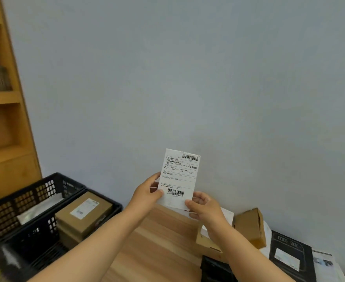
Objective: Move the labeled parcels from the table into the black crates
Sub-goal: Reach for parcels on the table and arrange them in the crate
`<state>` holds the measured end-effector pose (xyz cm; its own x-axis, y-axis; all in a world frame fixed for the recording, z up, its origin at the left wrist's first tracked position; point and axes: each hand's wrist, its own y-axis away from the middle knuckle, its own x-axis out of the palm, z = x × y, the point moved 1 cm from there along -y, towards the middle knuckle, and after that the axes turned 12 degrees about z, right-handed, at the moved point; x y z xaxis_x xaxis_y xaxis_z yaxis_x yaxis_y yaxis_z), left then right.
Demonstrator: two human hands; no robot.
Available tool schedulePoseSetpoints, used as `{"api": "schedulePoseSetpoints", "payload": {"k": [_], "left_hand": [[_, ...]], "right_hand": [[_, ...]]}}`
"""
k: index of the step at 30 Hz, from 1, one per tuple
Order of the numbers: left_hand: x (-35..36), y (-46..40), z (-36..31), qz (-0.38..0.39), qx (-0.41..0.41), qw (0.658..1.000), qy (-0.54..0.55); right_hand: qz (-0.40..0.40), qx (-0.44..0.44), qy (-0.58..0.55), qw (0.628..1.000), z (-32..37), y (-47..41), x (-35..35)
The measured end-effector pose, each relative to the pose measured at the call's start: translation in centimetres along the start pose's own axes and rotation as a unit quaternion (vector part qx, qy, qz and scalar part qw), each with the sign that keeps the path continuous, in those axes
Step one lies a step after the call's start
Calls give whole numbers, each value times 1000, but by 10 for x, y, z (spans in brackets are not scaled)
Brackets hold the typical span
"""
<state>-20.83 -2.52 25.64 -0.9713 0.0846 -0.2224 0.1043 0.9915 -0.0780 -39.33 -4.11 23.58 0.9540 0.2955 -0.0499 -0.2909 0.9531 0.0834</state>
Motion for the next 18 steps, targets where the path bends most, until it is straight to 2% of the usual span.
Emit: {"api": "schedulePoseSetpoints", "payload": {"k": [7, 13, 18], "left_hand": [[-104, 45, 29, -60, -15, 998, 16], [-236, 103, 74, -118, -58, 991, 28], [-340, 143, 111, -143, -90, 986, 15]], "right_hand": [[80, -2, 62, 995, 6, -27, 113], [137, 18, 66, 988, -5, -49, 264], [154, 38, 54, 986, -17, -69, 381]]}}
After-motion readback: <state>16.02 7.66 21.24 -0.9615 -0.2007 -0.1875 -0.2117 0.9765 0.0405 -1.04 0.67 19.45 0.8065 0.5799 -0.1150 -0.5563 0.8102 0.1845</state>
